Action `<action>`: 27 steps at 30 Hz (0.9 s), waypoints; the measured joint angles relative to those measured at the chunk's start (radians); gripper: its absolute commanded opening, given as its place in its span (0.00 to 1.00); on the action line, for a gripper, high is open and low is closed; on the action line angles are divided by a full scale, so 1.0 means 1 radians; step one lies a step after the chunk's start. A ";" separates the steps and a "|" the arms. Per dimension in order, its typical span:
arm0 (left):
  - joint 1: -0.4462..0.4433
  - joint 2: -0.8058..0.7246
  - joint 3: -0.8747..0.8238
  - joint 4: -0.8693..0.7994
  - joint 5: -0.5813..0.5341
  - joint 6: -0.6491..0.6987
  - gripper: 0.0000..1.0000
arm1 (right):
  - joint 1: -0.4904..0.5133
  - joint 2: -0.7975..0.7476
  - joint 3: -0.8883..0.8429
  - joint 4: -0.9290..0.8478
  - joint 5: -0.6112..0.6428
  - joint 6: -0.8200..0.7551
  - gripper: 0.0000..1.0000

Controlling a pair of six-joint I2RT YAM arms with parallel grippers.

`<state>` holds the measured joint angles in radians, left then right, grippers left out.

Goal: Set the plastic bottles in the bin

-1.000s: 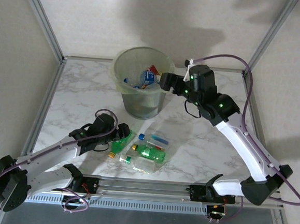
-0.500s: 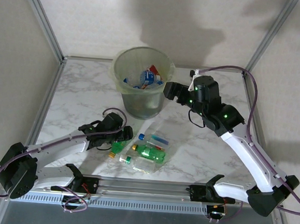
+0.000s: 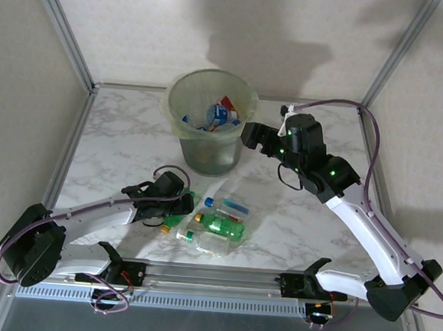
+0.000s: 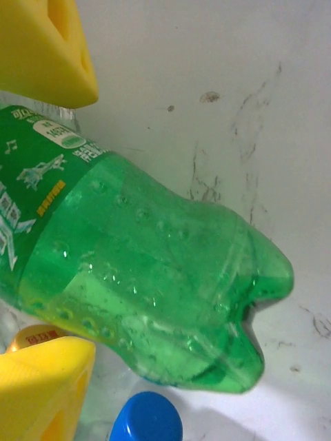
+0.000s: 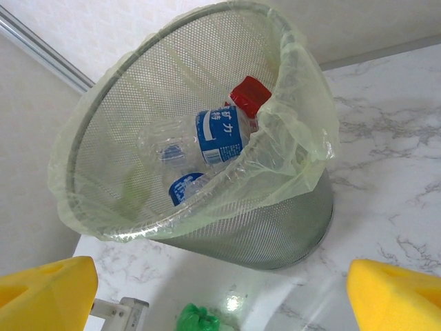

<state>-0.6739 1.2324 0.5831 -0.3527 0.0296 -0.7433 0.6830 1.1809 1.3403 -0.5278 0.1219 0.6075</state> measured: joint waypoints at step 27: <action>-0.032 0.053 -0.010 0.058 -0.011 0.015 0.64 | -0.014 -0.016 -0.053 0.016 -0.019 0.026 0.93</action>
<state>-0.7055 1.2854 0.5735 -0.2951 0.0185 -0.7280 0.6693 1.1648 1.2869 -0.5121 0.1028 0.6334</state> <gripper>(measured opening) 0.648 0.932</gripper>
